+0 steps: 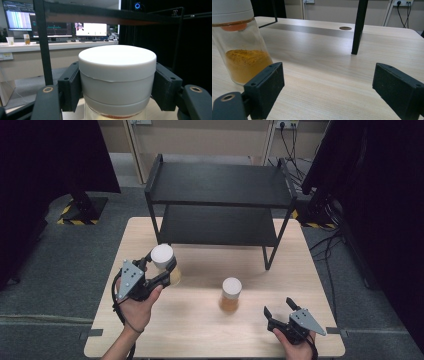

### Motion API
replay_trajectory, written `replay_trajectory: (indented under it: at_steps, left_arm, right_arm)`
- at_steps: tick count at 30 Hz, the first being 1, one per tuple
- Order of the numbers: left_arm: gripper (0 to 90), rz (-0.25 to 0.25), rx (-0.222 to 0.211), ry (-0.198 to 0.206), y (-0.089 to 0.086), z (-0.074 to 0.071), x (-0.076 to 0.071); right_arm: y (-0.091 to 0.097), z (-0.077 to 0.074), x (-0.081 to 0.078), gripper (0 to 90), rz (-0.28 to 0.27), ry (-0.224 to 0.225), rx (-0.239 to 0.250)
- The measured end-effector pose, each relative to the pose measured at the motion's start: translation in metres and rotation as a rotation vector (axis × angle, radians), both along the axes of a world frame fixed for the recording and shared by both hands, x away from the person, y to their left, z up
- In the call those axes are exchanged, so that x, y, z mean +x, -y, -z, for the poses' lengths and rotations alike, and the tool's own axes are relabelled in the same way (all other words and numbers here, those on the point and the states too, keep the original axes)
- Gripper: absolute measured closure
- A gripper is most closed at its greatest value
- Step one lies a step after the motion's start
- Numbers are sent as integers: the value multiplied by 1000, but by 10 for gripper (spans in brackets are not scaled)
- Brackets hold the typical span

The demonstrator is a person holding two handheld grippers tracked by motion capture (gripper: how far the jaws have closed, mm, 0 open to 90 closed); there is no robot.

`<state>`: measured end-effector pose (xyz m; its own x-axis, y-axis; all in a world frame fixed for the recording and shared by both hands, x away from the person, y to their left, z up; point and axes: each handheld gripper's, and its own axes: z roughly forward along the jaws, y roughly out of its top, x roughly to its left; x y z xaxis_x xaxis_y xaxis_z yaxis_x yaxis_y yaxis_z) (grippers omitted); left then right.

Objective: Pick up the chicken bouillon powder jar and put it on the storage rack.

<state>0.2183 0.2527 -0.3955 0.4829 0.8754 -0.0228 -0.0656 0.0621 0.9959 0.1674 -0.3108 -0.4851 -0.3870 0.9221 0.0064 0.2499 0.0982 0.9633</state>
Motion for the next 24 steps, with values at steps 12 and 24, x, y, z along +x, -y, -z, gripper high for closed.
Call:
replay_trajectory:
  at_steps: [12,24]
  left_arm:
    - [338,-25,-12,42,7,-28,9]
    - [338,-51,-15,93,10,-63,19]
  right_arm:
    - [0,0,0,108,2,-3,4]
    - [0,0,0,108,2,-2,3]
